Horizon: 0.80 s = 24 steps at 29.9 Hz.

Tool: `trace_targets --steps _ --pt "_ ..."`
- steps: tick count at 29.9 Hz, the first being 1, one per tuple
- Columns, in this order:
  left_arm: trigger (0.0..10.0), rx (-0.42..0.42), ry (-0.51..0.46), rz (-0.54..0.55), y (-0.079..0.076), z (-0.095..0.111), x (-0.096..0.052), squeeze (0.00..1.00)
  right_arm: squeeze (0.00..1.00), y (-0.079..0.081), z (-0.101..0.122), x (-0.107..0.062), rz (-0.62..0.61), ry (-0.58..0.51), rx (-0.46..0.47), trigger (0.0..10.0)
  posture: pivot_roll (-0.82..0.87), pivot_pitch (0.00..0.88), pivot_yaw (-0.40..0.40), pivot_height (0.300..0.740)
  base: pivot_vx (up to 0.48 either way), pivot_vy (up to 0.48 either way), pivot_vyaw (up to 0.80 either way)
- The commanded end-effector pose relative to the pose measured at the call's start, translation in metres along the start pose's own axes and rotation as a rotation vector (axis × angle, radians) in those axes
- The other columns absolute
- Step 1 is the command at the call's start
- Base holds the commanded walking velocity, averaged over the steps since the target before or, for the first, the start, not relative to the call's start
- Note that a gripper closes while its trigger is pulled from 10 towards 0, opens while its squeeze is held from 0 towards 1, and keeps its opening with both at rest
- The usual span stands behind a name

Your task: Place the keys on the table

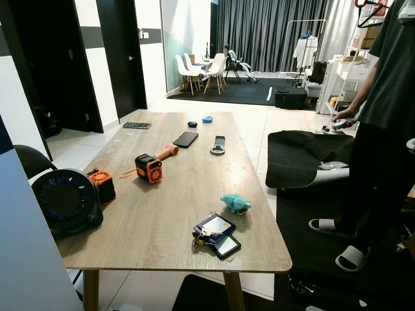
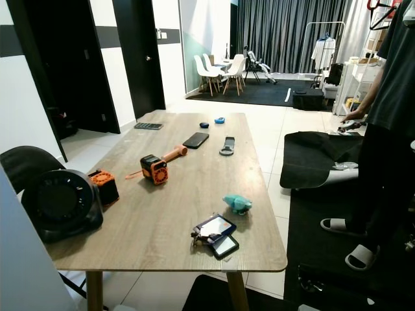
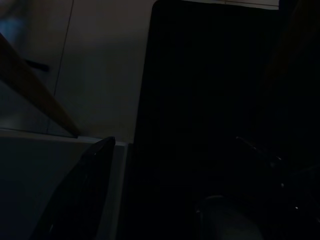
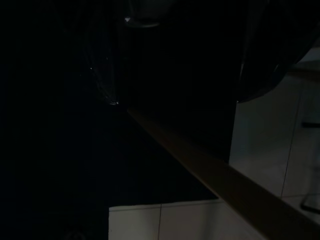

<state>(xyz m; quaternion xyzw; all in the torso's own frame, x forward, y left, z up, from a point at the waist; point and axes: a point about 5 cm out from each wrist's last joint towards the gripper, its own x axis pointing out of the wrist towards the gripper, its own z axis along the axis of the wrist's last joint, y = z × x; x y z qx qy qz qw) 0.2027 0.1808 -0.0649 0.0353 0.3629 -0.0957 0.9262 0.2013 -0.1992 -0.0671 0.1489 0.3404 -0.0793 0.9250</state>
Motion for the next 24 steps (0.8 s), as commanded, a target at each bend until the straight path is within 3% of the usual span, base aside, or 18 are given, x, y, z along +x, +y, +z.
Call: trace_targets --steps 1,24 --pt "10.0 -0.003 0.009 -0.011 -0.003 -0.002 0.0 0.0 0.0 0.002 -0.008 -0.002 0.014 0.033 -0.009 10.0 0.07 0.0 0.024 0.74 0.0 0.0 0.0" --pt "10.0 -0.004 0.026 -0.017 -0.002 -0.007 -0.002 0.0 0.0 0.007 -0.03 -0.008 0.041 0.109 -0.063 10.0 0.07 0.0 0.022 0.74 0.0 0.0 0.0"
